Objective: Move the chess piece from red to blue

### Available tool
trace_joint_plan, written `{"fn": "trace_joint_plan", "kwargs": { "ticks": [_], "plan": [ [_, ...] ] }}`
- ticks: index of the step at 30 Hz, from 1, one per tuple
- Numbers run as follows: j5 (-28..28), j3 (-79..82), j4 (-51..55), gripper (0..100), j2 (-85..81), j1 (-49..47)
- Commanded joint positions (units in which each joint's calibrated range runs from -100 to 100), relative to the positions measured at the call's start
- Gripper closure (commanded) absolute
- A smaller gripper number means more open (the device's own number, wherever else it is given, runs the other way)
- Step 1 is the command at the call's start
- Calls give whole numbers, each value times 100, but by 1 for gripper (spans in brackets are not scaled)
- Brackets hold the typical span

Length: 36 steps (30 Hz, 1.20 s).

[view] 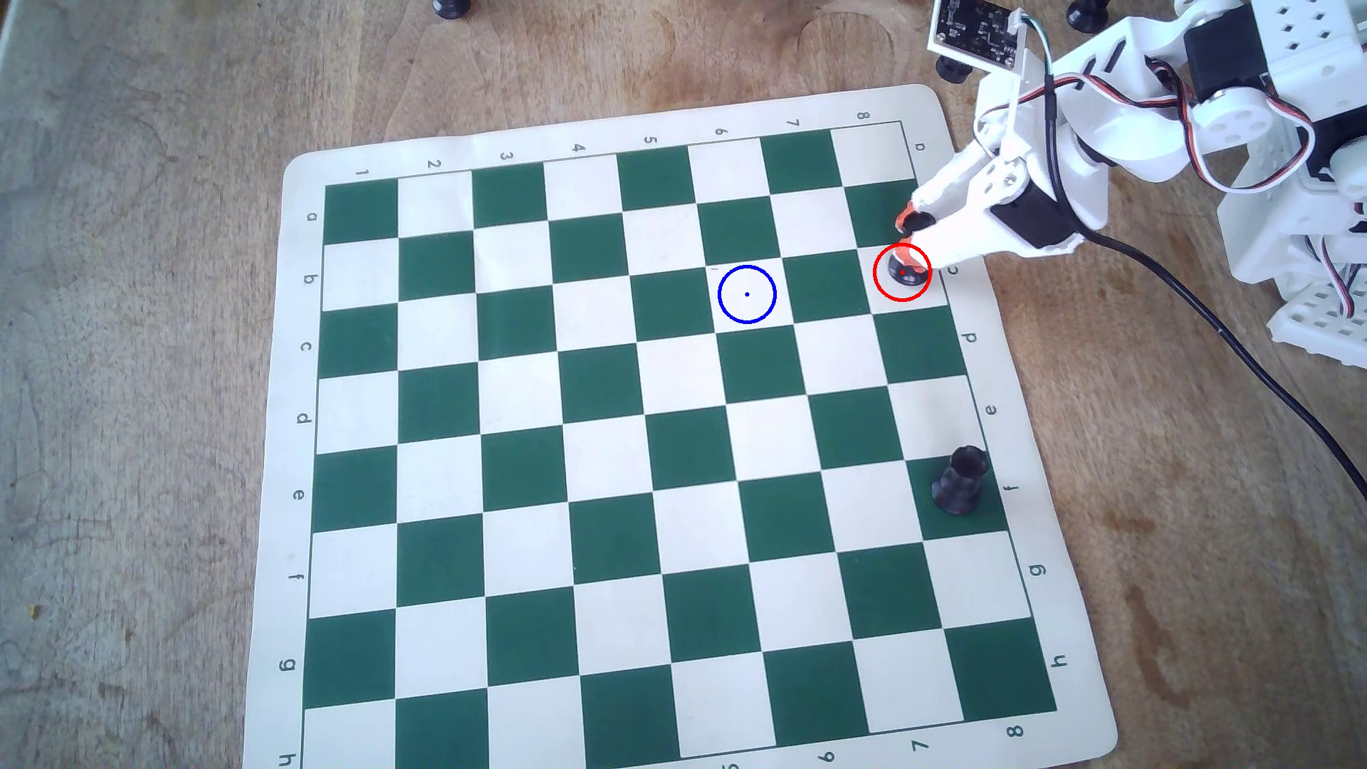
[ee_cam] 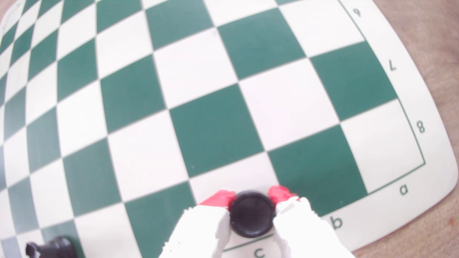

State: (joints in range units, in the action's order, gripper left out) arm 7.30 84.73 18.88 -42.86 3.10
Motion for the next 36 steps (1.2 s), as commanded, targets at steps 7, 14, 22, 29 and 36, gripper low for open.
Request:
{"fn": "trace_joint_plan", "kwargs": {
  "ticks": [7,14,22,29,36],
  "plan": [
    [298,-2226,2567,100,-927,-118],
    [484,-4076,3812,100,-842,-157],
    [513,-4520,2813,100,398,-173],
    [513,-5000,2092,100,1569,-188],
    [562,-5309,1388,100,2800,-16]
  ]
}}
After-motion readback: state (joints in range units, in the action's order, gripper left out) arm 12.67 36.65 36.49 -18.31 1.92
